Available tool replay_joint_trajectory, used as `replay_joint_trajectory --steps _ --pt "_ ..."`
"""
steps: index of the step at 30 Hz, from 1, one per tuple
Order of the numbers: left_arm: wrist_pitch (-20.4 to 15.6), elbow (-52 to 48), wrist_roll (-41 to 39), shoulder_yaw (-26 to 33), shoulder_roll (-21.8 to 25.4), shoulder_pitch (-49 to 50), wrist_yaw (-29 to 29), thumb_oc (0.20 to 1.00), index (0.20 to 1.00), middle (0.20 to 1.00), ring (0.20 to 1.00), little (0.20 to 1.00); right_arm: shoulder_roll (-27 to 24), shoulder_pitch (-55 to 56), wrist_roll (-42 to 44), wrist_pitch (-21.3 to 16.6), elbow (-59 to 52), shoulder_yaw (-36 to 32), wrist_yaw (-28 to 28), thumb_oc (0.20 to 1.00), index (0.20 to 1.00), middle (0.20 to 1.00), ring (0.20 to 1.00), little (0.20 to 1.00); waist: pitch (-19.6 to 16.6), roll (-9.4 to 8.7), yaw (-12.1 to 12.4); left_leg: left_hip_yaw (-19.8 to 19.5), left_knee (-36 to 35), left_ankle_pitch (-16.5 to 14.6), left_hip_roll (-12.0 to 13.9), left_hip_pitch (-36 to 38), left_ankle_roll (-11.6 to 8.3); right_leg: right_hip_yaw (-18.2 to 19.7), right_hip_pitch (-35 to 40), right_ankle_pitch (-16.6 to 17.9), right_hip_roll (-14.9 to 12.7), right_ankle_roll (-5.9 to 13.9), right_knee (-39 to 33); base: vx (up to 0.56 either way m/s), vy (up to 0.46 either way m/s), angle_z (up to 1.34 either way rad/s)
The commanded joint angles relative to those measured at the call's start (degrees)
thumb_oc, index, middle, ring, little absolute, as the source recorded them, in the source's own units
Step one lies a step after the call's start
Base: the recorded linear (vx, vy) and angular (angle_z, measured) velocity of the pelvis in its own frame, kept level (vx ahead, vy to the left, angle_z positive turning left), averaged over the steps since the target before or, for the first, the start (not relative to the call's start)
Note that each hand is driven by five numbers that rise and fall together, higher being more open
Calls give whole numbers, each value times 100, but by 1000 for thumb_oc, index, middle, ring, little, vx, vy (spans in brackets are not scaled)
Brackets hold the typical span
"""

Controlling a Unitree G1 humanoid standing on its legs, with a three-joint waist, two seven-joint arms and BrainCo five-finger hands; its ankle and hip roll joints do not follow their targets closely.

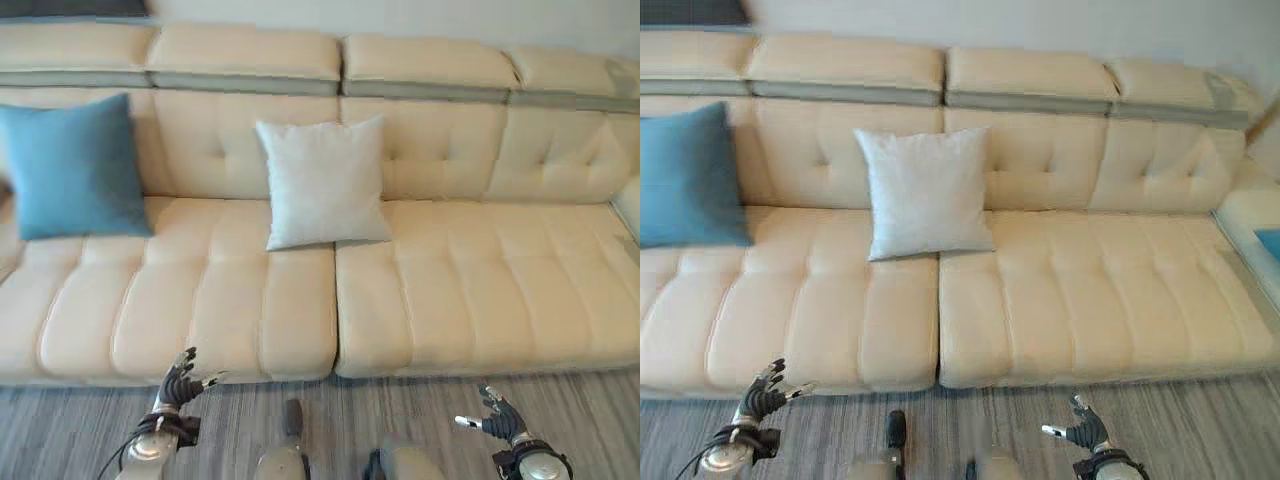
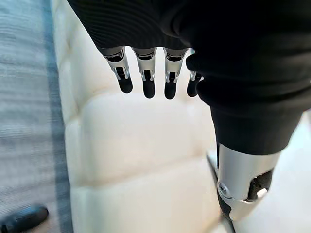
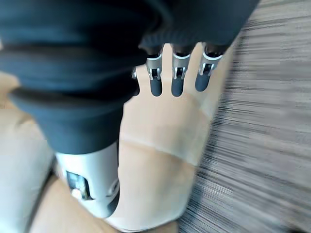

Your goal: Pick up all the scattered cushions and arrange them neatly on the sofa.

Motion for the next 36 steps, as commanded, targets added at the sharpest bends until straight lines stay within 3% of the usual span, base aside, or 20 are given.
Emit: replay_joint_trajectory --steps 1,3,6,7,8,9,10,12,18,25,29,32,33,35,36 --pt "-200 98 77 -12 20 -250 139 1000 1000 1000 1000 1000 -71 -23 320 -150 -321 -9 -190 1000 1000 1000 1000 1000 38 -47 -72 -4 -229 15 -282 -335 -523 4 524 405 171 -292 -1569 -367 -247 -14" --pt "-183 102 75 -95 -120 -325 154 1000 1000 1000 1000 1000 -169 -62 397 -130 -359 -92 -254 1000 1000 1000 1000 1000 228 82 -110 94 -152 182 -203 -632 -739 -168 556 481 301 -347 -2178 -378 -159 54" --pt "-186 117 104 -127 -219 -328 119 1000 1000 1000 1000 1000 -234 -116 398 -85 -327 -122 -293 1000 1000 1000 1000 1000 362 59 -259 263 382 -224 -263 -614 -579 -369 353 770 120 -306 -2313 -342 -44 54" --pt "-186 116 104 -127 -220 -330 119 1000 1000 1000 1000 1000 -235 -117 398 -85 -327 -123 -293 1000 1000 1000 1000 1000 353 70 -258 258 391 -222 -252 -636 -580 -371 341 785 132 -308 -2321 -207 11 32" --pt "-187 95 129 -125 -227 -287 80 1000 1000 1000 1000 1000 -254 -86 391 -76 -362 -132 -288 1000 1000 1000 1000 1000 339 24 -312 263 633 -436 -299 -581 -499 -414 277 916 34 -283 -2388 -293 18 24" --pt "-204 47 154 -118 -218 -234 26 1000 1000 1000 1000 1000 -290 -28 392 -97 -466 -134 -256 1000 1000 1000 1000 1000 347 -99 -385 136 1146 -1010 -403 -373 -417 -417 159 1145 -154 -244 -2498 -344 30 15" --pt "-202 27 159 -123 -240 -182 8 1000 1000 1000 1000 1000 -301 14 385 -113 -525 -130 -220 1000 1000 1000 1000 1000 332 -126 -415 11 1244 -1269 -416 -152 -395 -392 119 1212 -197 -239 -2561 -281 32 15" --pt "-200 24 146 -135 -295 -153 17 1000 1000 1000 1000 1000 -283 50 374 -121 -523 -129 -181 1000 1000 1000 1000 1000 290 -99 -453 -208 1123 -1421 -420 226 -374 -354 97 1273 -171 -230 -2641 -72 37 -3" --pt "-176 -74 194 -254 -274 -137 -71 1000 1000 1000 1000 1000 -235 134 413 -130 -535 -142 -132 1000 1000 1000 1000 1000 54 -46 -590 -274 622 -1338 -453 547 -337 -338 102 1308 -123 -210 -2691 5 63 2" --pt "-89 -281 293 -424 -259 -49 -238 1000 1000 1000 1000 1000 -31 126 678 -57 -465 -215 -88 1000 1000 1000 1000 1000 -70 -66 -746 3 433 -1511 -574 926 -157 232 43 1479 -131 -56 -2515 9 120 -48" --pt "-50 -325 292 -456 -221 -82 -268 1000 1000 1000 1000 1000 60 13 848 -40 -512 -209 -63 1000 1000 1000 1000 1000 5 -89 -873 398 613 -1715 -571 990 -32 707 -202 1561 -28 31 -2296 -34 110 -78" --pt "-45 -326 280 -447 -204 -80 -262 1000 1000 1000 1000 1000 81 -61 879 -31 -524 -169 -65 1000 1000 1000 1000 1000 19 -113 -878 682 685 -1750 -524 987 9 853 -343 1622 6 86 -2182 -31 40 -110" --pt "-35 -355 220 -420 -198 -122 -216 1000 1000 1000 1000 1000 101 -177 901 -23 -542 -157 -98 1000 1000 1000 1000 1000 87 -126 -857 981 740 -1814 -437 1039 30 679 -504 1631 -33 136 -2023 -42 -41 -148" --pt "-14 -545 145 -372 -148 -100 -199 1000 1000 1000 1000 1000 132 -196 923 -28 -643 -169 -151 1000 1000 1000 1000 1000 125 -85 -716 1339 728 -1827 -230 1121 4 -466 -559 1534 -453 53 -1852 -12 -74 -148" --pt "-9 -547 136 -371 -148 -80 -205 1000 1000 1000 1000 1000 146 -179 905 -8 -670 -168 -155 1000 1000 1000 1000 1000 108 -20 -715 1351 692 -1937 -164 1231 -40 -775 -485 1367 -573 77 -1764 58 -77 -140"
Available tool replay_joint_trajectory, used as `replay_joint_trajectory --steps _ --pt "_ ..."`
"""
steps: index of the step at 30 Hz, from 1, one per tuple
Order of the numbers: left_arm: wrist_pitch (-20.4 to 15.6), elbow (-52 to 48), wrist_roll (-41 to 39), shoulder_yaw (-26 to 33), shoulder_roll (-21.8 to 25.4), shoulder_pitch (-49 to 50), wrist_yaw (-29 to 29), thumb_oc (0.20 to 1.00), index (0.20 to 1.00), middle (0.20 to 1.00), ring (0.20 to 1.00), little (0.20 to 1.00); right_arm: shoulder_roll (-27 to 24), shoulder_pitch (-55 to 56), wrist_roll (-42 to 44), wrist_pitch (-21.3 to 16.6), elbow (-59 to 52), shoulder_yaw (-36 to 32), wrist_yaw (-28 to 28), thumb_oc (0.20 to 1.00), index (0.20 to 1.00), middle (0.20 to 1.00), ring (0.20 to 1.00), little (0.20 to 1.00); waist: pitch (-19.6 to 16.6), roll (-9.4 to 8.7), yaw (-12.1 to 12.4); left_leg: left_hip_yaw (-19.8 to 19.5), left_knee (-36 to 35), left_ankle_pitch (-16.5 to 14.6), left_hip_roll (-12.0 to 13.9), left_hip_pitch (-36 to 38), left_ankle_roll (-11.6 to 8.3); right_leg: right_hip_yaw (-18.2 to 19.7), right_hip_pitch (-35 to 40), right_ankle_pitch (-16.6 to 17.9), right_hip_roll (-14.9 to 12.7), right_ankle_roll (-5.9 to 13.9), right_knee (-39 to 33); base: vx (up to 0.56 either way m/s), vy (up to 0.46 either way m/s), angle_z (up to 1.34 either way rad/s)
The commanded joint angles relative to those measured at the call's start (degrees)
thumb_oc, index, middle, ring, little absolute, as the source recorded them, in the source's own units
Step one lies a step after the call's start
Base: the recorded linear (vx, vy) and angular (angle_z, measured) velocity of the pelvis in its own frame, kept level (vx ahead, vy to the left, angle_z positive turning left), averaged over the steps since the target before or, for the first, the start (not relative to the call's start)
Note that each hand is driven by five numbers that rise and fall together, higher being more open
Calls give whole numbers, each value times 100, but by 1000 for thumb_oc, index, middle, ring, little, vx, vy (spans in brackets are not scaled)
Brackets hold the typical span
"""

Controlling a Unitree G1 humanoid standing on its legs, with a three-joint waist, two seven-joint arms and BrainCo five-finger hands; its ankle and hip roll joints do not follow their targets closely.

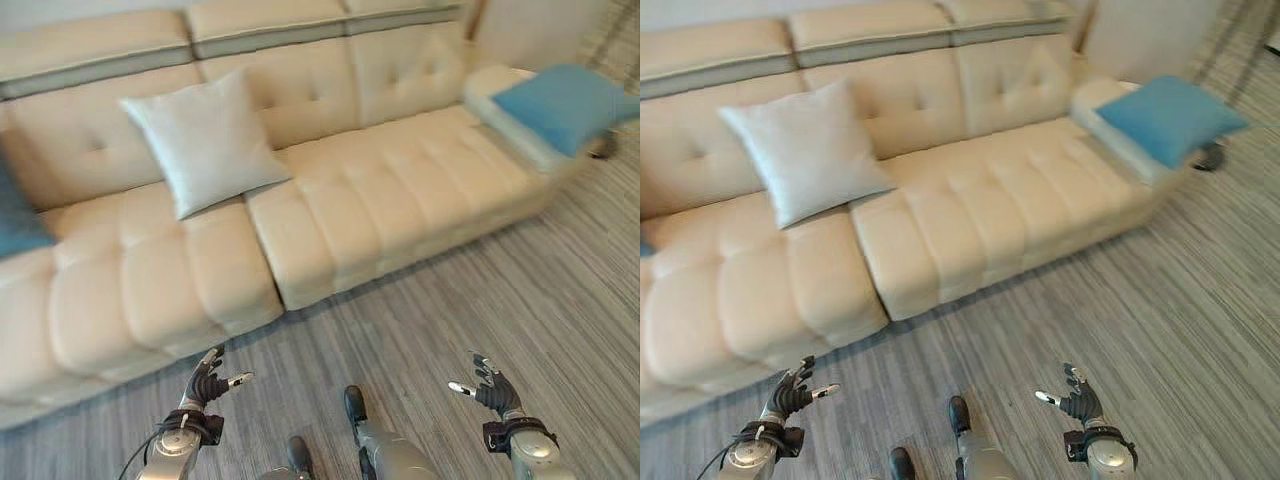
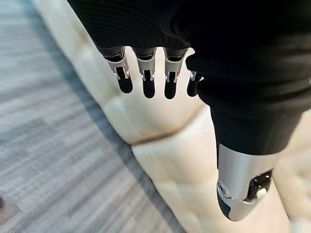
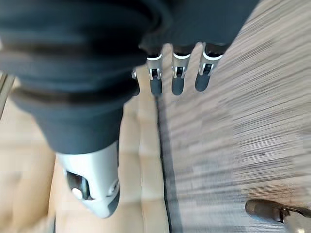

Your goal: Pick up all the scattered cushions and arrange them neatly on the sofa.

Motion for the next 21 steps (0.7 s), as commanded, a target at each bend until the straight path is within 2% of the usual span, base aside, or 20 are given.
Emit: replay_joint_trajectory --steps 1,2,4,7,9,10,11,12,13,14,15,17,18,21 --pt "-160 -270 -84 112 235 -8 63 1000 1000 1000 1000 1000 -157 -153 110 -139 -228 0 -136 1000 1000 1000 1000 1000 -16 138 132 -814 402 -475 196 -215 -272 -1035 529 -448 -760 475 354 108 -110 -145" --pt "-161 -310 -117 165 237 25 66 1000 1000 1000 1000 1000 -152 -174 92 -132 -223 12 -148 1000 1000 1000 1000 1000 -45 121 181 -654 378 -464 263 -135 -313 -1380 610 -439 -885 470 310 57 -163 -135" --pt "-155 -317 -109 167 231 47 41 1000 1000 1000 1000 1000 -160 -160 59 -118 -247 17 -156 1000 1000 1000 1000 1000 -70 98 182 -581 390 -466 295 -102 -335 -1484 708 -423 -921 476 177 88 -165 -125" --pt "-128 -152 -69 36 110 -12 -36 1000 1000 1000 1000 1000 -218 21 8 -99 -339 -24 -144 1000 1000 1000 1000 1000 -133 25 31 -437 944 -629 511 -28 -451 -1157 819 -510 -762 391 -3 221 -309 -102" --pt "-94 -137 -35 -82 61 -61 -67 1000 1000 1000 1000 1000 -292 196 52 -100 -427 -99 -139 1000 1000 1000 1000 1000 -79 22 -69 -547 1805 -562 823 -176 -513 -1004 1031 -633 -574 214 -69 290 -436 -39" --pt "-92 -124 -52 -200 -3 -111 -39 1000 1000 1000 1000 1000 -399 270 168 -83 -470 -196 -179 1000 1000 1000 1000 1000 50 20 -94 -1037 2762 -141 972 -622 -582 -777 1239 -755 -332 -32 -123 218 -332 -18" --pt "-92 -124 -52 -201 -3 -112 -39 1000 1000 1000 1000 1000 -399 270 168 -83 -471 -196 -179 1000 1000 1000 1000 1000 48 22 -96 -1041 2767 -143 975 -627 -583 -780 1237 -756 -330 -33 -122 286 -344 -30" --pt "-75 -105 -56 -236 -28 -138 -47 1000 1000 1000 1000 1000 -424 299 249 -73 -544 -238 -158 1000 1000 1000 1000 1000 84 4 -50 -1472 2815 -311 610 -1013 -459 -551 1396 -817 -247 -60 -218 137 -86 -50" --pt "-76 -103 -57 -238 -28 -140 -47 1000 1000 1000 1000 1000 -425 302 249 -71 -548 -241 -158 1000 1000 1000 1000 1000 81 8 -56 -1480 2827 -321 609 -1023 -453 -559 1396 -820 -248 -57 -218 210 -109 -49" --pt "-69 -108 -20 -248 -28 -127 -46 1000 1000 1000 1000 1000 -437 295 268 -85 -568 -241 -154 1000 1000 1000 1000 1000 92 -8 -16 -1595 2633 -461 420 -1220 -395 -434 1469 -848 -218 -39 -277 165 -45 -74" --pt "-45 -114 66 -308 -29 -132 -77 1000 1000 1000 1000 1000 -446 270 273 -110 -593 -250 -191 1000 1000 1000 1000 1000 106 -23 57 -1693 2115 -245 160 -1598 -288 -295 1523 -808 -180 -37 -356 255 -48 -44" --pt "-29 -114 152 -340 -5 -148 -88 1000 1000 1000 1000 1000 -435 232 272 -138 -601 -202 -218 1000 1000 1000 1000 1000 107 58 156 -1888 1335 265 -19 -1799 -382 -159 1696 -903 -17 -10 -398 387 -11 -64" --pt "-26 -129 169 -349 -23 -156 -75 1000 1000 1000 1000 1000 -411 169 223 -144 -583 -116 -250 1000 1000 1000 1000 1000 134 88 303 -2183 704 538 -224 -2084 -466 61 1908 -1012 121 23 -419 522 10 -104" --pt "-21 -251 186 -377 -63 -104 -86 1000 1000 1000 1000 1000 -387 93 72 -124 -592 19 -249 1000 1000 1000 1000 1000 83 65 524 -2651 82 816 -344 -2431 -526 562 2310 -1253 218 48 -424 562 75 -83"
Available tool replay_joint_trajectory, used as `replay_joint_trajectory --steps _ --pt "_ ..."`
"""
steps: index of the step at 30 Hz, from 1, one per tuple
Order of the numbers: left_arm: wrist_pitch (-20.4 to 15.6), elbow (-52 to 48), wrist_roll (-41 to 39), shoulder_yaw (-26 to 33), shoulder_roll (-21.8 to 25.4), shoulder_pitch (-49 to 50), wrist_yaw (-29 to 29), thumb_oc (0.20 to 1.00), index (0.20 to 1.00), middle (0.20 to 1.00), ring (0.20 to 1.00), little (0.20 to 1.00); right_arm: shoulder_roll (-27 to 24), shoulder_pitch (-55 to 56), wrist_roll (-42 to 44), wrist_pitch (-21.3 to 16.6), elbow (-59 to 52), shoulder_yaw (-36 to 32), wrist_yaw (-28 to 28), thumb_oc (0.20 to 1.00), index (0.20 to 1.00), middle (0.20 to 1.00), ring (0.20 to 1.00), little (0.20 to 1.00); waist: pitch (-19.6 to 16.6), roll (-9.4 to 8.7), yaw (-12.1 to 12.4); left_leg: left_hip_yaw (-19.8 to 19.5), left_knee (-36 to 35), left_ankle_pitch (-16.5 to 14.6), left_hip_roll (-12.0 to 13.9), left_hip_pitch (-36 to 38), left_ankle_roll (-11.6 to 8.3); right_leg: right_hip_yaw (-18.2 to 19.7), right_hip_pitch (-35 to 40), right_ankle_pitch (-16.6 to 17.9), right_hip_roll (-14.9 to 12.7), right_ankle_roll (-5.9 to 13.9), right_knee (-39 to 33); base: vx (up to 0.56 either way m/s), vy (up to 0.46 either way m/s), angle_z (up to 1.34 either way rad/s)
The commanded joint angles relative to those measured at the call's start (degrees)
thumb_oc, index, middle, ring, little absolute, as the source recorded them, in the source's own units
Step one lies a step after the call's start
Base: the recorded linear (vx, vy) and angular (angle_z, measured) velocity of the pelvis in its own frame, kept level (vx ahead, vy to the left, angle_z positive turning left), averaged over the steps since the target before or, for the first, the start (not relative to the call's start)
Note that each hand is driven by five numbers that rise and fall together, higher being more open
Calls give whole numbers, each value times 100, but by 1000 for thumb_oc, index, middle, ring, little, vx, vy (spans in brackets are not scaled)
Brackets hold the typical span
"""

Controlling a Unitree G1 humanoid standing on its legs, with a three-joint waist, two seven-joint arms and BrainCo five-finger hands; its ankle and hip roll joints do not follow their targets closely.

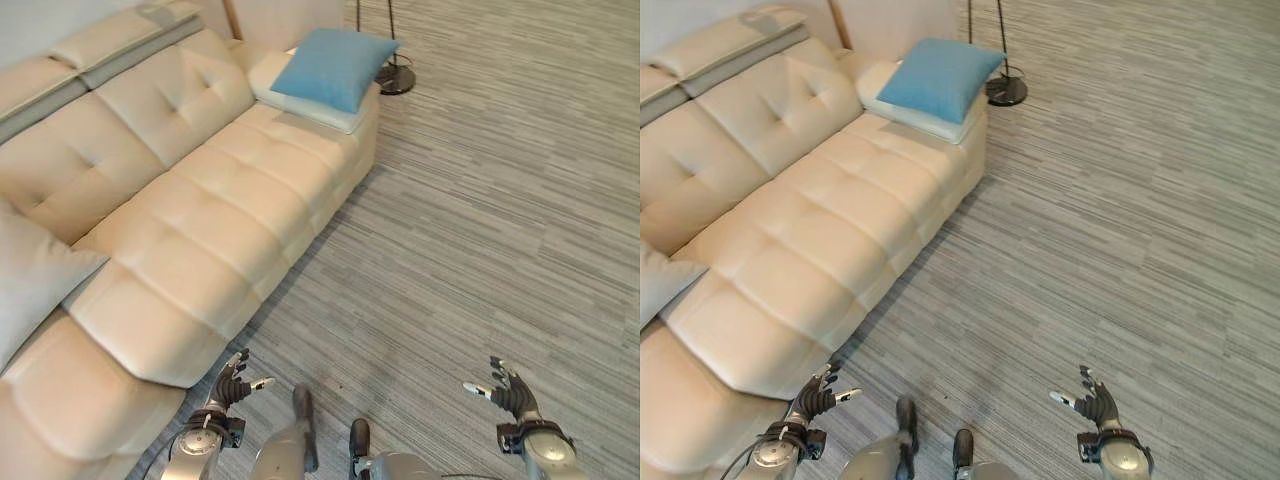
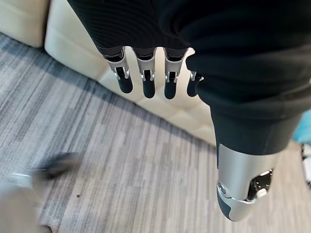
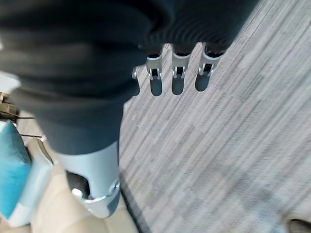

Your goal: Pick up all the scattered cushions and arrange them neatly on the sofa.

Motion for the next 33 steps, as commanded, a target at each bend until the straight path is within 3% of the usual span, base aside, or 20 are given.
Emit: replay_joint_trajectory --steps 1,3,5,7,9,10,11,14,16,18,19,21,23,24,25,27,29,31,32,33 --pt "-129 -422 185 45 257 97 0 1000 1000 1000 1000 1000 -83 24 -140 -219 -389 -175 -56 1000 1000 1000 1000 1000 -121 -316 298 40 649 569 1 -196 269 793 554 -764 -488 907 608 681 168 -153" --pt "-131 -458 230 32 272 150 -51 1000 1000 1000 1000 1000 -92 53 -241 -230 -376 -149 -2 1000 1000 1000 1000 1000 -210 -311 375 1 769 755 45 -122 306 1026 725 -886 -499 944 697 631 194 -156" --pt "-88 -437 279 -7 325 194 -116 1000 1000 1000 1000 1000 9 97 -238 -193 -491 -112 119 1000 1000 1000 1000 1000 -350 -497 378 83 1293 641 -49 -80 473 1172 801 -694 -756 1128 1213 675 240 -80" --pt "-79 -473 275 -27 376 192 -141 1000 1000 1000 1000 1000 45 105 -293 -208 -527 -71 171 1000 1000 1000 1000 1000 -371 -602 364 179 1508 392 -102 34 581 1185 546 -177 -864 1330 1993 406 146 -74" --pt "-90 -535 234 21 452 172 -82 1000 1000 1000 1000 1000 80 2 -297 -235 -607 13 198 1000 1000 1000 1000 1000 -292 -659 361 328 1656 37 -103 209 748 1087 93 597 -1000 1576 2855 247 115 -60" --pt "-89 -534 234 21 451 170 -83 1000 1000 1000 1000 1000 79 0 -297 -234 -606 12 197 1000 1000 1000 1000 1000 -302 -643 373 331 1650 48 -80 195 744 1098 74 618 -979 1573 2847 315 162 -36" --pt "-82 -585 224 58 540 157 -25 1000 1000 1000 1000 1000 111 -94 -316 -229 -650 52 183 1000 1000 1000 1000 1000 -227 -617 378 476 1799 -266 -35 403 881 709 -223 875 -1223 1616 3343 215 117 -29" --pt "-85 -588 229 100 537 132 28 1000 1000 1000 1000 1000 147 -132 -305 -241 -686 68 185 1000 1000 1000 1000 1000 -170 -515 355 527 1742 -514 -2 821 967 456 -735 716 -1293 1458 3672 381 192 -35" --pt "-115 -561 189 146 500 72 75 1000 1000 1000 1000 1000 85 -159 -265 -235 -714 33 194 1000 1000 1000 1000 1000 -72 -370 180 427 1433 -728 -75 1492 951 70 -1509 103 -1138 1327 3251 520 166 -44" --pt "-125 -560 192 152 497 55 85 1000 1000 1000 1000 1000 59 -172 -242 -238 -705 23 176 1000 1000 1000 1000 1000 -26 -352 118 425 1350 -820 -86 1692 913 -98 -1639 8 -1150 1311 2786 377 1 -4" --pt "-139 -532 190 156 467 33 104 1000 1000 1000 1000 1000 14 -201 -228 -242 -684 41 148 1000 1000 1000 1000 1000 74 -369 37 391 1248 -1024 -169 2067 841 -243 -1949 164 -1168 1375 1881 597 -57 31" --pt "-156 -473 246 193 434 -27 120 1000 1000 1000 1000 1000 4 -190 -256 -212 -669 18 131 1000 1000 1000 1000 1000 84 -411 -46 297 1125 -1159 -265 2353 736 -332 -2088 439 -1224 1516 963 472 -84 39" --pt "-179 -451 297 214 392 -42 141 1000 1000 1000 1000 1000 -16 -125 -326 -208 -701 -22 120 1000 1000 1000 1000 1000 103 -372 -156 171 1052 -1335 -216 2694 623 -299 -2171 631 -1253 1611 628 468 -132 35" --pt "-178 -453 297 214 389 -39 141 1000 1000 1000 1000 1000 -19 -122 -327 -206 -703 -22 120 1000 1000 1000 1000 1000 112 -358 -160 165 1052 -1345 -202 2709 620 -311 -2152 625 -1243 1611 626 739 -268 65" --pt "-224 -458 382 203 340 45 104 1000 1000 1000 1000 1000 -30 53 -265 -262 -728 -65 201 1000 1000 1000 1000 1000 28 -348 -182 4 1182 -1381 -188 2918 493 -159 -1949 781 -1216 1515 640 364 -155 69" --pt "-236 -454 348 203 329 62 93 1000 1000 1000 1000 1000 -45 50 -261 -245 -734 -88 220 1000 1000 1000 1000 1000 -8 -347 -197 -5 1282 -1296 -149 2909 435 -177 -1904 838 -1252 1489 697 411 -219 88" --pt "-249 -386 223 195 242 81 80 1000 1000 1000 1000 1000 -127 39 -201 -315 -730 -88 244 1000 1000 1000 1000 1000 -54 -222 -193 20 2230 -641 141 2604 130 -274 -1582 697 -1114 1253 705 455 -320 94" --pt "-236 -401 152 201 244 110 32 1000 1000 1000 1000 1000 -181 57 -144 -311 -801 -125 260 1000 1000 1000 1000 1000 -72 -236 -186 124 2959 -189 297 2297 82 -319 -1396 465 -1076 1061 751 259 -194 47" --pt "-235 -403 152 201 244 111 31 1000 1000 1000 1000 1000 -181 58 -144 -310 -802 -125 260 1000 1000 1000 1000 1000 -73 -229 -190 117 2986 -201 306 2281 77 -325 -1400 460 -1069 1057 757 313 -212 -11" --pt "-203 -356 84 214 210 58 51 1000 1000 1000 1000 1000 -220 27 -125 -271 -729 -140 208 1000 1000 1000 1000 1000 -48 -240 -170 335 3553 14 533 2001 114 -294 -1177 174 -995 870 837 202 -136 -25"
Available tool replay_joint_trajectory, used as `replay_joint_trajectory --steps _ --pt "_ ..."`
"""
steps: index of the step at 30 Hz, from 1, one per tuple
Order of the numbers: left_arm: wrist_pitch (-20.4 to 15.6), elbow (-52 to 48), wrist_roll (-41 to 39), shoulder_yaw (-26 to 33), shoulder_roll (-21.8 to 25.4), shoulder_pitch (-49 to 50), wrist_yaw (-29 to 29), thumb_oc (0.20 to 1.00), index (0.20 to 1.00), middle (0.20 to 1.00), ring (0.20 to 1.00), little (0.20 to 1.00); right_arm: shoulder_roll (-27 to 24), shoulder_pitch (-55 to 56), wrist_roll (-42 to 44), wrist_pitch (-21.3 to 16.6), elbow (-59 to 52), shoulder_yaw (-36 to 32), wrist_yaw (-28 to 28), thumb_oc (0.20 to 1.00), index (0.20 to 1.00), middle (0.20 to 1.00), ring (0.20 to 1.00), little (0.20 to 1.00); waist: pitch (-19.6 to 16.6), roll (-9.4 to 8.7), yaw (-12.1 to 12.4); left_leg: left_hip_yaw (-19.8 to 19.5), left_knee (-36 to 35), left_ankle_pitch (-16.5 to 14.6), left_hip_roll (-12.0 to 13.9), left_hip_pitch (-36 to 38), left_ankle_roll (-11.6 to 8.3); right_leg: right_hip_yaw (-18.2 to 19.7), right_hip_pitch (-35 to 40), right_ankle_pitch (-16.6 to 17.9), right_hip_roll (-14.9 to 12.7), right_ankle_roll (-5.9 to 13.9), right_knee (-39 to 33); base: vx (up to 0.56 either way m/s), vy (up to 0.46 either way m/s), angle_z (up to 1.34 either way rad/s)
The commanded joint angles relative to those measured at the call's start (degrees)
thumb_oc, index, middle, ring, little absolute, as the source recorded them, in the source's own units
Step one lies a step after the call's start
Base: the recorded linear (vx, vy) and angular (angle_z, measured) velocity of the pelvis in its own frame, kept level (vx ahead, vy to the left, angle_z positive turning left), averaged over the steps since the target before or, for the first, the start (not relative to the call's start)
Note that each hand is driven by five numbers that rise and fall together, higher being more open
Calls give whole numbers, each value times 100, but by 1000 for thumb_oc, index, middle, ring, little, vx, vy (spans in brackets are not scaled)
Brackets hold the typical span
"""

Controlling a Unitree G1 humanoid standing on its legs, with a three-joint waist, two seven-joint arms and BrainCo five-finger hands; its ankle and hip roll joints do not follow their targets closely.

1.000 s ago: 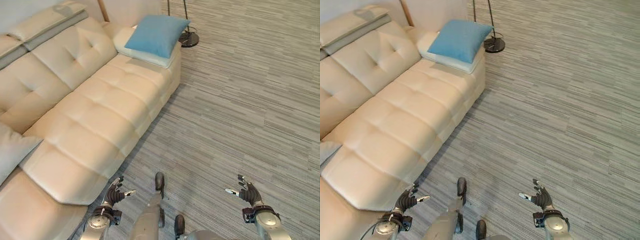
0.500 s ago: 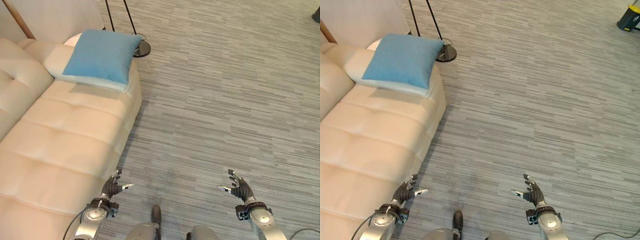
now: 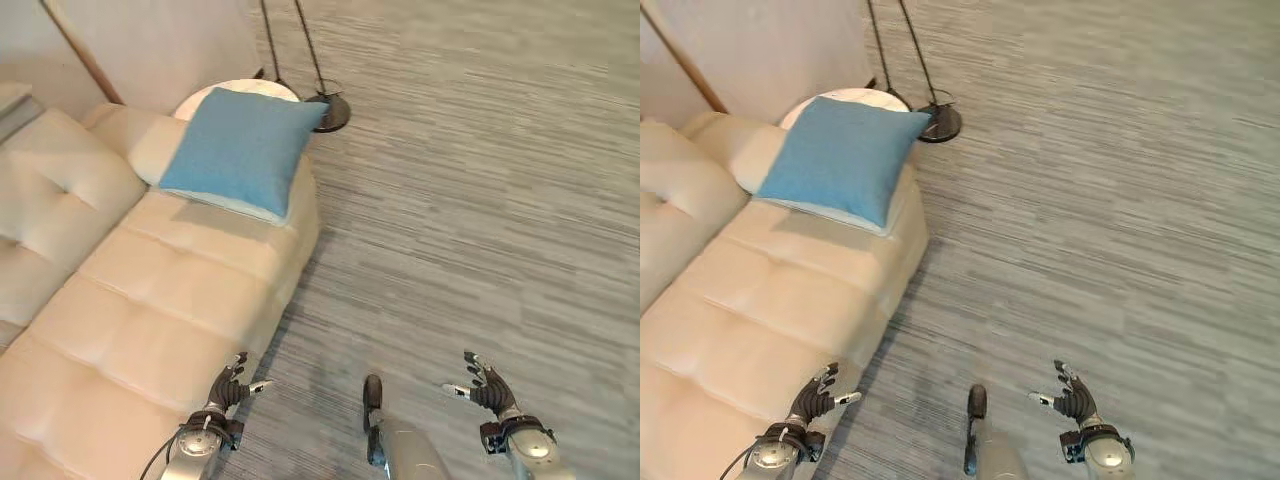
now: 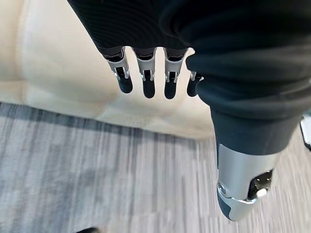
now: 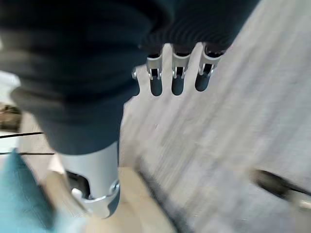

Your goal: Pick up all the scattered cushions and arrange them neatly on the sofa.

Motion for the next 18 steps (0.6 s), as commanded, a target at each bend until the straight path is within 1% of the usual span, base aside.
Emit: replay_joint_trajectory --steps 1,2,3,4,5,6,7,8,9,10,11,12,13,14,15,16,17,18 --pt "-240 -299 -108 181 252 -66 -8 1000 1000 1000 1000 1000 -209 -16 161 -252 -242 -247 -67 1000 1000 1000 1000 1000 23 -168 -136 179 -237 1038 787 -205 -91 21 265 -923 -180 767 228 424 -222 -4" --pt "-230 -254 -137 139 228 -133 5 1000 1000 1000 1000 1000 -229 -27 197 -216 -208 -291 -102 1000 1000 1000 1000 1000 55 -192 -85 348 -152 832 795 -591 54 43 477 -1093 -183 716 233 332 -116 16" --pt "-230 -258 -151 132 220 -130 3 1000 1000 1000 1000 1000 -239 -17 240 -219 -240 -337 -115 1000 1000 1000 1000 1000 59 -212 -52 415 -248 683 731 -808 125 59 602 -1150 -186 725 209 332 -116 17" --pt "-230 -258 -151 132 221 -130 3 1000 1000 1000 1000 1000 -239 -17 240 -218 -240 -337 -115 1000 1000 1000 1000 1000 55 -214 -53 415 -252 686 729 -811 126 58 598 -1150 -189 725 208 223 -47 -6" --pt "-225 -279 -151 133 228 -120 -7 1000 1000 1000 1000 1000 -252 -2 254 -229 -249 -370 -123 1000 1000 1000 1000 1000 69 -229 -4 482 -441 549 674 -1021 175 73 717 -1216 -200 749 176 335 -38 -22" --pt "-213 -279 -120 107 232 -108 -7 1000 1000 1000 1000 1000 -273 1 257 -221 -259 -398 -184 1000 1000 1000 1000 1000 113 -245 104 593 -904 497 605 -1462 208 106 973 -1354 -169 775 167 474 -34 -16" --pt "-210 -288 -107 109 227 -83 7 1000 1000 1000 1000 1000 -288 4 252 -229 -255 -388 -204 1000 1000 1000 1000 1000 115 -234 151 625 -1315 603 583 -1585 188 128 1076 -1415 -123 788 151 503 -12 -20" --pt "-205 -283 -93 124 224 -78 21 1000 1000 1000 1000 1000 -279 -1 243 -226 -259 -385 -234 1000 1000 1000 1000 1000 115 -225 203 664 -1681 842 540 -1694 154 167 1229 -1477 -57 803 103 280 7 -21" --pt "-205 -283 -93 124 225 -78 21 1000 1000 1000 1000 1000 -279 -1 243 -226 -259 -385 -234 1000 1000 1000 1000 1000 116 -226 204 665 -1683 843 539 -1691 154 167 1230 -1477 -58 803 103 596 51 -32" --pt "-179 -326 -86 174 227 -20 21 1000 1000 1000 1000 1000 -255 2 182 -234 -282 -372 -279 1000 1000 1000 1000 1000 37 -136 326 714 -2568 1379 460 -1845 62 273 1625 -1678 140 816 3 602 64 -33" --pt "-163 -331 -88 197 227 -6 25 1000 1000 1000 1000 1000 -241 -5 165 -211 -288 -376 -291 1000 1000 1000 1000 1000 3 -130 367 798 -2676 1438 473 -1948 67 323 1758 -1736 175 812 10 614 66 -25" --pt "-162 -333 -88 198 232 -1 25 1000 1000 1000 1000 1000 -236 -1 164 -210 -290 -374 -292 1000 1000 1000 1000 1000 25 -160 372 817 -2681 1420 446 -1904 71 330 1794 -1765 143 821 18 334 59 -20" --pt "-159 -312 -75 230 237 19 36 1000 1000 1000 1000 1000 -225 -8 141 -196 -284 -361 -289 1000 1000 1000 1000 1000 -15 -132 422 836 -2799 1483 475 -2013 73 395 1906 -1813 191 815 25 539 127 -18" --pt "-137 -338 -48 247 253 71 45 1000 1000 1000 1000 1000 -204 -22 96 -177 -327 -345 -289 1000 1000 1000 1000 1000 -58 -181 560 841 -2848 1568 483 -2199 70 571 2166 -1966 208 828 112 527 126 -22" --pt "-136 -338 -49 247 254 71 45 1000 1000 1000 1000 1000 -203 -22 96 -177 -328 -346 -289 1000 1000 1000 1000 1000 -57 -183 562 843 -2847 1567 482 -2197 71 573 2166 -1967 206 829 113 727 190 -30" --pt "-117 -330 5 291 294 161 -4 1000 1000 1000 1000 1000 -155 58 29 -177 -445 -354 -163 1000 1000 1000 1000 1000 -210 -231 584 833 -2796 1667 447 -2012 180 591 2355 -2088 131 919 277 535 157 -40" --pt "-117 -280 -1 296 279 160 -12 1000 1000 1000 1000 1000 -150 75 -11 -180 -437 -342 -172 1000 1000 1000 1000 1000 -293 -287 622 823 -2614 1649 387 -2086 237 607 2323 -1961 50 990 456 695 223 -39" --pt "-99 -232 21 298 283 163 -23 1000 1000 1000 1000 1000 -98 77 -43 -156 -480 -330 -132 1000 1000 1000 1000 1000 -315 -369 605 838 -2496 1534 304 -2024 317 589 2224 -1753 -71 1132 826 437 183 -41"
